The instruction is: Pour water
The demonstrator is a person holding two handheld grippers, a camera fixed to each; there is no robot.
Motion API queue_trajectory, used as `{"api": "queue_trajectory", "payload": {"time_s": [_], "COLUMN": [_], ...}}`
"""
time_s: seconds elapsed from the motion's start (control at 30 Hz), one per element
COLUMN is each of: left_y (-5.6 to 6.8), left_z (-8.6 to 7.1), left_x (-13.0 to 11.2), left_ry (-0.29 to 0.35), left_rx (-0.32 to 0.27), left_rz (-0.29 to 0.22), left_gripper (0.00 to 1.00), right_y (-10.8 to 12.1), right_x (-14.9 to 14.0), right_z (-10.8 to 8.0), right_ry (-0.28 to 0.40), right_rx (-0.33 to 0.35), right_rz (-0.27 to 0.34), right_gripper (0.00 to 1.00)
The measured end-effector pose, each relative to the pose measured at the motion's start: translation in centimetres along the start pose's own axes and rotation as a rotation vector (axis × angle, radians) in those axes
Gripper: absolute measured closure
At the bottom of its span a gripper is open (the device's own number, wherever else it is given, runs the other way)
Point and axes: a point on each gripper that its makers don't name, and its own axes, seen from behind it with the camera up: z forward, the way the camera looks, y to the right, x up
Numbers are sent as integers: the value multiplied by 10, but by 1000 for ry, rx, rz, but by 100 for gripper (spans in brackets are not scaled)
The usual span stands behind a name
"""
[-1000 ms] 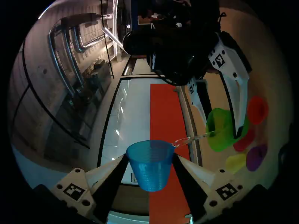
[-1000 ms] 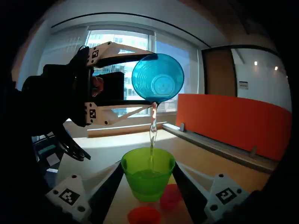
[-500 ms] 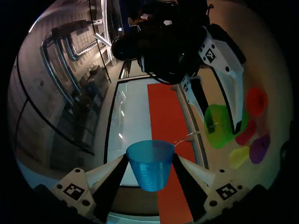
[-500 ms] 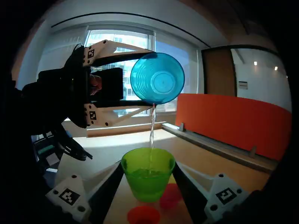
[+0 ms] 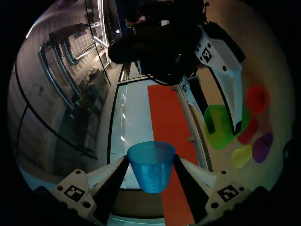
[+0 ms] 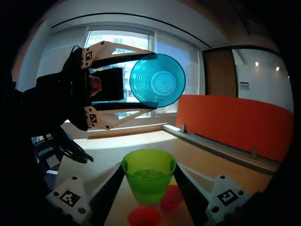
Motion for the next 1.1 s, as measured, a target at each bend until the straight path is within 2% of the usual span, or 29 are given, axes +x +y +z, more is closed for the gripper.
{"api": "queue_trajectory", "payload": {"time_s": [0.17, 0.3, 0.6, 0.9, 1.1], "left_y": [0, 1, -4, -14, -16], "left_z": [3, 6, 11, 7, 4], "left_x": [-3, -7, -23, -33, -36], "left_ry": [7, 12, 34, 72, 103], "left_rx": [-1, 2, 9, 16, -1], "left_rz": [-43, -142, -448, -794, -1049], "left_gripper": [15, 15, 15, 15, 15], "right_y": [0, 1, 1, -2, -3], "right_x": [2, 3, 5, 9, 15], "right_z": [1, 1, 0, 0, -2], "right_ry": [0, 5, 9, 22, 36], "right_rx": [-3, -6, -10, -10, -13], "right_rz": [-1, -2, -8, -12, -18], "right_gripper": [10, 10, 10, 10, 10]}}
